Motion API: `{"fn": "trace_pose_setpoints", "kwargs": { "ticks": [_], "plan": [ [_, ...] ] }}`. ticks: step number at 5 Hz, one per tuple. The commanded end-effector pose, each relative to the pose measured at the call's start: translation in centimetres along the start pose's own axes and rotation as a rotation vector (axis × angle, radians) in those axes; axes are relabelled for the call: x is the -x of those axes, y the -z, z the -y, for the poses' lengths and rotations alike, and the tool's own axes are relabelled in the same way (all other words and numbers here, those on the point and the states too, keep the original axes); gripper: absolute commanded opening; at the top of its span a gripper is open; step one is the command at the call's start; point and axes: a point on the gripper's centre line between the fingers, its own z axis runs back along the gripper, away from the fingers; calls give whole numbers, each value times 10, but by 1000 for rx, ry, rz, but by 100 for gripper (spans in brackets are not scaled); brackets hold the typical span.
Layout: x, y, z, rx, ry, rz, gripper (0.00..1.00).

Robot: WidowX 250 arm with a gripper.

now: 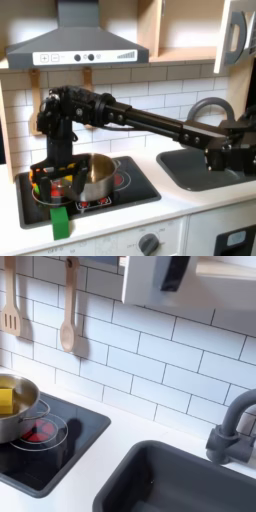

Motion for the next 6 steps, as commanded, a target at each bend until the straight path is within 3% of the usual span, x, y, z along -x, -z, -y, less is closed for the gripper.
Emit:
{"fn": "trace_pose_setpoints", "kwargs": {
  "ticks": [1, 3, 6],
  "plan": [
    [6, 11, -3, -3, 9, -36, 100],
    [10, 14, -11, -4, -16, -40, 100],
    [14, 20, -13, 7, 17, -47, 100]
  ]
}}
